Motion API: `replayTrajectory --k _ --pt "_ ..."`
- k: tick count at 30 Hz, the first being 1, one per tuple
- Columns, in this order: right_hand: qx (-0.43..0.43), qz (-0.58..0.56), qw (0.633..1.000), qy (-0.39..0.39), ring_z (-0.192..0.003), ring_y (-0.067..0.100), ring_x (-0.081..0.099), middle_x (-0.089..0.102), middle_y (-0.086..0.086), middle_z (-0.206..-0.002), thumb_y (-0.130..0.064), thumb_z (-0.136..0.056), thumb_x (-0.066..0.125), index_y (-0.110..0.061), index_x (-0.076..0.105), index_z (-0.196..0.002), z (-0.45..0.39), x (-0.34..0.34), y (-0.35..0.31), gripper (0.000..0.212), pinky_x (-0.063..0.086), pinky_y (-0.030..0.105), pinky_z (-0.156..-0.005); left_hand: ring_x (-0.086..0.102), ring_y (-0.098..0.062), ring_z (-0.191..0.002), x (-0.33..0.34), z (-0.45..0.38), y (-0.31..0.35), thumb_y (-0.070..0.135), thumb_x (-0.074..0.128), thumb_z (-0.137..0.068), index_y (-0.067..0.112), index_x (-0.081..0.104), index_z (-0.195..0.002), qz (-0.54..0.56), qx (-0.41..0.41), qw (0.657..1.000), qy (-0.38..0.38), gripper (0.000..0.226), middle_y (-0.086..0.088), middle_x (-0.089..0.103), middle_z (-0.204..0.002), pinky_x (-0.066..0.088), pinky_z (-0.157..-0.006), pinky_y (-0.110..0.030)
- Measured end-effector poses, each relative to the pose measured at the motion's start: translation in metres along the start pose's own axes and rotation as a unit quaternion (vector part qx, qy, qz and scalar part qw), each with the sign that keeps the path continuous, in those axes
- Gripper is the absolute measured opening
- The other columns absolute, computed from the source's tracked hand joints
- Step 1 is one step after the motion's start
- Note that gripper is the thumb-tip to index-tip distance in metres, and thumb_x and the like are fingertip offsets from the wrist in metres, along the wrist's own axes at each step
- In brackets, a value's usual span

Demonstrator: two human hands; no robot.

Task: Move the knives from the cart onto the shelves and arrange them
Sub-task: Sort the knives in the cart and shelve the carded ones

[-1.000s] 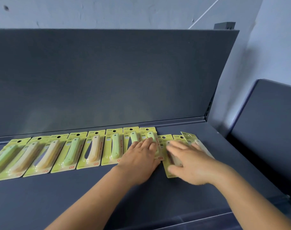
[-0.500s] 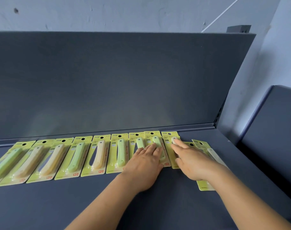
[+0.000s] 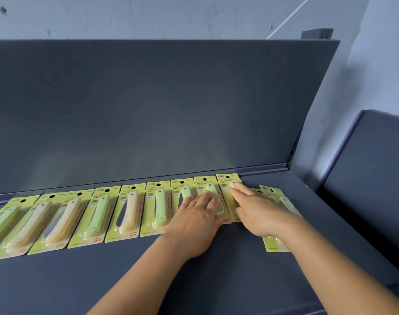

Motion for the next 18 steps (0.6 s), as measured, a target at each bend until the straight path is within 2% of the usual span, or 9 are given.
replayTrajectory --k 2,5,7,10,14,18 --pt "-0.011 -0.009 0.999 0.039 -0.142 0.024 0.022 0.000 -0.014 -0.159 -0.023 -0.101 0.032 -0.023 0.017 -0.148 0.012 -0.011 0.001 0.050 0.025 0.038 -0.113 0.002 -0.018 -0.147 -0.007 0.004 0.007 0.040 0.025 -0.102 0.016 0.003 -0.152 0.004 0.008 1.000 0.020 0.059 -0.004 -0.001 -0.160 -0.002 -0.117 -0.033" --pt "0.002 -0.003 0.997 0.076 -0.145 0.018 0.014 0.001 -0.011 -0.160 -0.026 -0.101 0.035 -0.023 0.013 -0.152 0.037 -0.025 0.017 0.056 0.014 0.032 -0.116 0.000 -0.013 -0.147 -0.019 0.010 0.034 0.042 0.031 -0.100 0.019 0.004 -0.152 0.036 0.063 0.996 0.045 0.063 0.000 0.001 -0.160 -0.001 -0.117 -0.029" --pt "0.029 0.011 0.998 0.063 -0.147 0.013 0.009 0.001 -0.010 -0.160 -0.028 -0.100 0.036 -0.025 0.013 -0.153 0.051 -0.026 0.036 0.058 0.011 0.031 -0.118 0.001 -0.013 -0.146 -0.022 0.013 0.058 0.043 0.034 -0.099 0.020 0.006 -0.152 0.046 0.108 0.992 0.036 0.064 0.001 0.002 -0.160 -0.001 -0.116 -0.026" --pt "0.072 0.004 0.997 0.021 -0.147 0.013 0.009 -0.001 -0.012 -0.160 -0.028 -0.098 0.037 -0.029 0.015 -0.152 0.065 -0.019 0.059 0.058 0.013 0.032 -0.119 0.004 -0.018 -0.147 -0.016 0.008 0.089 0.044 0.036 -0.099 0.015 0.013 -0.151 0.024 0.151 0.988 0.014 0.064 -0.005 0.005 -0.160 0.001 -0.117 -0.030" --pt "0.087 -0.050 0.995 0.011 -0.146 0.013 0.010 0.000 -0.017 -0.159 -0.021 -0.098 0.032 -0.033 0.020 -0.151 0.064 -0.010 0.069 0.055 0.016 0.033 -0.118 0.009 -0.025 -0.146 0.000 -0.008 0.109 0.040 0.032 -0.101 0.008 0.010 -0.151 -0.019 0.155 0.988 0.005 0.062 -0.011 0.010 -0.158 0.005 -0.118 -0.036" --pt "0.111 -0.059 0.992 0.022 -0.146 0.016 0.008 -0.003 -0.015 -0.160 -0.010 -0.095 0.030 -0.027 0.023 -0.151 0.056 -0.002 0.089 0.059 0.020 0.034 -0.118 0.015 -0.028 -0.145 0.006 -0.025 0.113 0.031 0.034 -0.102 0.004 0.014 -0.148 -0.055 0.138 0.989 0.008 0.058 -0.015 0.015 -0.155 0.011 -0.118 -0.038"
Point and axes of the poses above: each hand's wrist, its own z-axis away from the middle knuckle, its own x-axis out of the palm, y = z × x, the point moved 4 cm from there along -z, towards the middle knuckle
